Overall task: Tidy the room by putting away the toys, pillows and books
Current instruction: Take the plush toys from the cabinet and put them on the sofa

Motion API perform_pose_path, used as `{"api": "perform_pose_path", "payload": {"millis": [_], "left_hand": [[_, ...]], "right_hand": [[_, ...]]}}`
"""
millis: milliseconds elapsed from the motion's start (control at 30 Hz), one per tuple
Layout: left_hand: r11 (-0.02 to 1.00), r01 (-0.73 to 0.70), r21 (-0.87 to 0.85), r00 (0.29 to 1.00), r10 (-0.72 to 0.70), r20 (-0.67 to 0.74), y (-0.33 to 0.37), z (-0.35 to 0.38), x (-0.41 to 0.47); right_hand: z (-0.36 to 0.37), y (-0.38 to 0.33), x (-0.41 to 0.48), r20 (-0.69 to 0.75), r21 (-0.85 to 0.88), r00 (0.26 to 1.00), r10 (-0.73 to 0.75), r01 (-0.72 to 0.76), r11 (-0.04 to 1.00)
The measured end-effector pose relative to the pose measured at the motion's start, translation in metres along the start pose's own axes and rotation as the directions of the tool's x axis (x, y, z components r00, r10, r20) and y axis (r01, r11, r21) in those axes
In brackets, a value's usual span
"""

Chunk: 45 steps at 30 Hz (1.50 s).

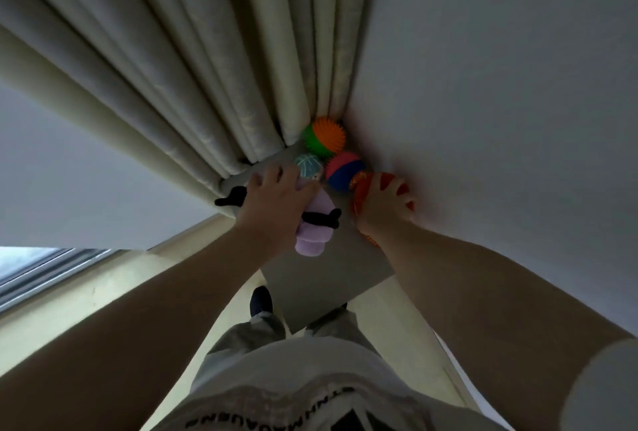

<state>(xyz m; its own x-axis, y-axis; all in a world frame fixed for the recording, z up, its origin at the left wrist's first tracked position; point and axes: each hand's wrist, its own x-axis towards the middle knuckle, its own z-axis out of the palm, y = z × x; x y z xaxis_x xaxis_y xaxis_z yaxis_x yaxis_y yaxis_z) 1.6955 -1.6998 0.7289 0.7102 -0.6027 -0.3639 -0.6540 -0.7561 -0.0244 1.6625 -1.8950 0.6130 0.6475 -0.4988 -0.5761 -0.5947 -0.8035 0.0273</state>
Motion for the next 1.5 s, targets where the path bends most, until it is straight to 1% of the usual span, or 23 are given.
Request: {"api": "perform_pose_path", "payload": {"millis": [100,167,267,400,500,567,633,700,867,933,1033,1200,1300,1433,1500], "left_hand": [[0.994,0.087,-0.065,0.996,-0.088,-0.023,-0.003,-0.008,-0.012],[0.983,0.141,-0.115,0.989,-0.144,-0.018,-0.006,-0.011,-0.020],[0.963,0.191,-0.191,0.981,-0.196,-0.005,-0.010,-0.014,-0.032],[0.937,0.252,-0.242,0.966,-0.257,0.008,-0.012,-0.019,-0.040],[0.920,0.293,-0.262,0.950,-0.311,-0.028,-0.017,-0.023,-0.049],[0.909,0.312,-0.277,0.942,-0.334,-0.035,-0.019,-0.029,-0.054],[0.900,0.322,-0.292,0.936,-0.349,-0.044,-0.020,-0.040,-0.057],[0.907,0.303,-0.293,0.936,-0.341,-0.090,-0.022,-0.056,-0.060],[0.917,0.276,-0.289,0.924,-0.336,-0.184,-0.031,-0.093,-0.084],[0.921,0.270,-0.279,0.906,-0.342,-0.251,-0.037,-0.109,-0.098],[0.921,0.261,-0.288,0.860,-0.357,-0.364,-0.045,-0.135,-0.122],[0.897,0.227,-0.379,0.761,-0.406,-0.506,-0.049,-0.176,-0.165],[0.896,0.199,-0.397,0.719,-0.409,-0.562,-0.050,-0.193,-0.192],[0.904,0.185,-0.385,0.637,-0.408,-0.654,-0.048,-0.208,-0.229],[0.901,0.172,-0.399,0.605,-0.416,-0.679,-0.046,-0.211,-0.240]], "right_hand": [[0.012,-0.002,0.006,-0.002,-0.042,1.000,-0.030,0.030,0.999],[0.019,-0.003,0.007,-0.028,-0.072,0.997,-0.066,0.064,0.995],[0.022,-0.007,0.007,-0.028,-0.133,0.993,-0.111,0.106,0.985],[0.009,-0.018,0.004,-0.052,-0.147,0.985,-0.167,0.158,0.977],[-0.007,-0.025,-0.011,-0.069,-0.158,0.975,-0.210,0.198,0.967],[-0.021,-0.024,-0.025,-0.084,-0.138,0.974,-0.212,0.200,0.970],[-0.042,-0.020,-0.040,-0.140,-0.074,0.967,-0.211,0.203,0.976],[-0.064,-0.016,-0.058,-0.226,-0.011,0.951,-0.211,0.214,0.977],[-0.118,-0.017,-0.109,-0.340,0.056,0.909,-0.242,0.276,0.959],[-0.144,-0.018,-0.135,-0.404,0.074,0.880,-0.248,0.302,0.950],[-0.183,-0.019,-0.186,-0.529,0.056,0.805,-0.270,0.350,0.935],[-0.230,-0.017,-0.277,-0.712,0.052,0.661,-0.237,0.386,0.921],[-0.243,-0.009,-0.327,-0.780,0.057,0.586,-0.221,0.418,0.907],[-0.241,-0.001,-0.378,-0.840,0.033,0.507,-0.195,0.406,0.913],[-0.237,0.001,-0.390,-0.845,0.034,0.500,-0.188,0.401,0.915]]}}
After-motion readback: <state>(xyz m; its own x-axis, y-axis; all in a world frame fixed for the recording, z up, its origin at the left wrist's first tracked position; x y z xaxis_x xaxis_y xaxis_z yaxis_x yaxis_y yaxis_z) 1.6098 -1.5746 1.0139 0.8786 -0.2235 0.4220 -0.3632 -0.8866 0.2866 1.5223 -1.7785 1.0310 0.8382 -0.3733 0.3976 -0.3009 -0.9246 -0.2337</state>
